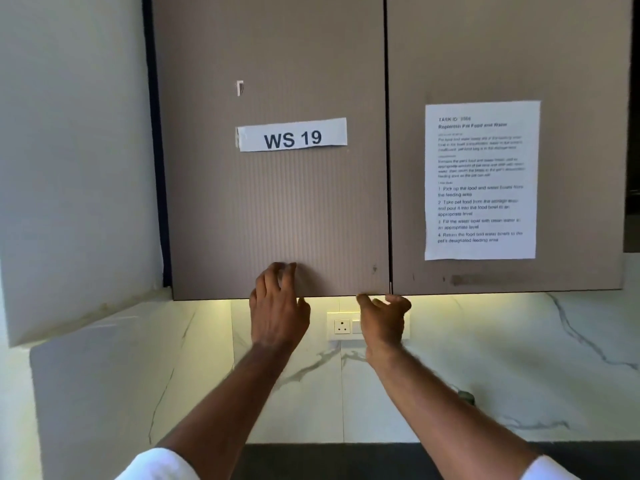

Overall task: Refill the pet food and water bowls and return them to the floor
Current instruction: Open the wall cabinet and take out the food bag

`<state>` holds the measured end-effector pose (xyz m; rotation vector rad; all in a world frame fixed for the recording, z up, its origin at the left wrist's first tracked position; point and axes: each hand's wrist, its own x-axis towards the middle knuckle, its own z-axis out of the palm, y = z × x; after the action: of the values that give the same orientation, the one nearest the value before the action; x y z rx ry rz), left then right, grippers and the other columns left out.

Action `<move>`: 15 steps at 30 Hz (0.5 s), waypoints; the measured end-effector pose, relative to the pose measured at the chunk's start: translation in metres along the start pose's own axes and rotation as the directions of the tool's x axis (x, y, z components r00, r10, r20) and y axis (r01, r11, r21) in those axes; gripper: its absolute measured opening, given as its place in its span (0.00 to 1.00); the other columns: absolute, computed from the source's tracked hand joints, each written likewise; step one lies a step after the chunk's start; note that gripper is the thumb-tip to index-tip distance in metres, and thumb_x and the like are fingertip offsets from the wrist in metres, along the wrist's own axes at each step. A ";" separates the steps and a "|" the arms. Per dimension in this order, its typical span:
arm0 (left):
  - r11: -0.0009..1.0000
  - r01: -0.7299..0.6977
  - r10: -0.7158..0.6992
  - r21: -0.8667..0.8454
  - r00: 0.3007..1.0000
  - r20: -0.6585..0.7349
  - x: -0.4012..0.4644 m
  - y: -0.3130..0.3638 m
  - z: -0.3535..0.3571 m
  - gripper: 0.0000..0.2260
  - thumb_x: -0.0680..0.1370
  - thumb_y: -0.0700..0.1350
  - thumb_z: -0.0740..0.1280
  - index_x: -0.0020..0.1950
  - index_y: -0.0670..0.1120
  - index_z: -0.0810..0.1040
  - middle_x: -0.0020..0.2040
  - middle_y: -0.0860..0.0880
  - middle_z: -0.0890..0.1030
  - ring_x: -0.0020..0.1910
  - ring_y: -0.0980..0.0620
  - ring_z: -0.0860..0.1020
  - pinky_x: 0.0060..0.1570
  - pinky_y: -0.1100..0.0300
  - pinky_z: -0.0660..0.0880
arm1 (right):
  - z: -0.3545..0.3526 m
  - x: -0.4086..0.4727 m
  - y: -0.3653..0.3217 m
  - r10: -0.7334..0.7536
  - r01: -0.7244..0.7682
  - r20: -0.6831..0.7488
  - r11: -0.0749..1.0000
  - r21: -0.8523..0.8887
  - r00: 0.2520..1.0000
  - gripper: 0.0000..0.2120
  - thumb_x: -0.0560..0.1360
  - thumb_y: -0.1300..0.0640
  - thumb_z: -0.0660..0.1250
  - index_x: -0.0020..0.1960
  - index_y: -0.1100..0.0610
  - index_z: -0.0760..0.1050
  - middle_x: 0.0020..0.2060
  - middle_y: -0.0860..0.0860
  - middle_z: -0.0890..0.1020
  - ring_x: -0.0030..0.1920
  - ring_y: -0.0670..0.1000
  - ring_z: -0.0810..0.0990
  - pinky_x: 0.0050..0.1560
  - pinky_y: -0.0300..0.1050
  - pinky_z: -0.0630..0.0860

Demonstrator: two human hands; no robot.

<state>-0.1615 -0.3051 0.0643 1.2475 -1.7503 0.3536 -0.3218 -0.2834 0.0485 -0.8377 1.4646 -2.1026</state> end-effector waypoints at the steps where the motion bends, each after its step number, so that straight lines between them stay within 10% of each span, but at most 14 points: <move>1: 1.000 -0.001 0.001 0.000 1.000 0.012 0.001 0.001 -0.002 0.34 0.75 0.49 0.74 0.78 0.50 0.65 0.77 0.44 0.67 0.76 0.41 0.66 0.72 0.45 0.70 | 0.003 0.003 -0.002 0.066 -0.066 0.003 0.987 0.148 0.998 0.21 0.73 0.58 0.75 0.56 0.52 0.64 0.53 0.58 0.84 0.48 0.57 0.82 0.53 0.54 0.79; 6: 0.999 -0.035 0.036 -0.014 0.997 0.065 0.004 0.005 -0.013 0.35 0.75 0.47 0.74 0.79 0.50 0.62 0.79 0.43 0.63 0.77 0.40 0.63 0.71 0.43 0.71 | 0.009 0.007 -0.017 0.251 -0.232 0.026 0.848 0.477 0.968 0.27 0.73 0.60 0.77 0.65 0.59 0.66 0.40 0.55 0.80 0.36 0.50 0.79 0.41 0.44 0.79; 15: 0.991 -0.124 0.129 -0.043 0.985 0.117 -0.002 0.015 -0.048 0.38 0.75 0.48 0.75 0.80 0.51 0.59 0.80 0.44 0.60 0.78 0.40 0.62 0.68 0.41 0.75 | -0.009 -0.020 -0.033 0.130 -0.116 -0.023 0.942 0.316 0.991 0.25 0.74 0.41 0.74 0.60 0.57 0.73 0.46 0.53 0.77 0.43 0.53 0.74 0.39 0.46 0.71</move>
<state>-0.1496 -0.2648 0.0918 1.1558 -1.9361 0.3254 -0.3140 -0.2530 0.0724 -0.5673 1.1265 -2.1913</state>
